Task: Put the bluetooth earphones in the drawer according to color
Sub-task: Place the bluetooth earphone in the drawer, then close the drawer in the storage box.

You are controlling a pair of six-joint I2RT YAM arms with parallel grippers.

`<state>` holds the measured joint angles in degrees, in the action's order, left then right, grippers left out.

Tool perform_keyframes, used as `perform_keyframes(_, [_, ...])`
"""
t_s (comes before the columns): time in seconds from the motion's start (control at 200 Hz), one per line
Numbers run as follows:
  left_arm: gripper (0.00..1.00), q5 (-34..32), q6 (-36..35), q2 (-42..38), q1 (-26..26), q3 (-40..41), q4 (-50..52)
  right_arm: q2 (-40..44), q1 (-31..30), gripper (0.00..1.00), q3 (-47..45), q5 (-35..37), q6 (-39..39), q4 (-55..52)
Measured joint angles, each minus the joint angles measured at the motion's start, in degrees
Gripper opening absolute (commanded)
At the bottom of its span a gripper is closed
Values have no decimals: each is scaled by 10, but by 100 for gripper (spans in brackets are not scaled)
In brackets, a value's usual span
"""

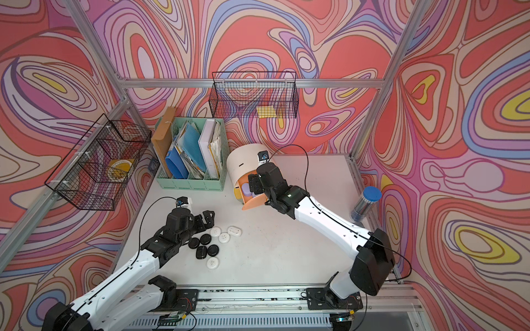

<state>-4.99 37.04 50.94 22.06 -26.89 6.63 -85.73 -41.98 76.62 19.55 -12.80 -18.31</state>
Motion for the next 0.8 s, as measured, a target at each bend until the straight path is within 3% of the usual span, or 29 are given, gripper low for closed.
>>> perform_keyframes(0.17, [99, 20, -5, 7, 0, -30, 23, 46, 0, 81, -8, -20, -3, -13])
perform_keyframes(0.401, [99, 70, -1, 37, 0, -142, 53, 141, 0, 82, -57, -37, -14, -28])
perform_keyframes(0.801, [99, 97, -14, 193, 32, -397, 154, 264, 0, 79, -203, -68, -57, -51])
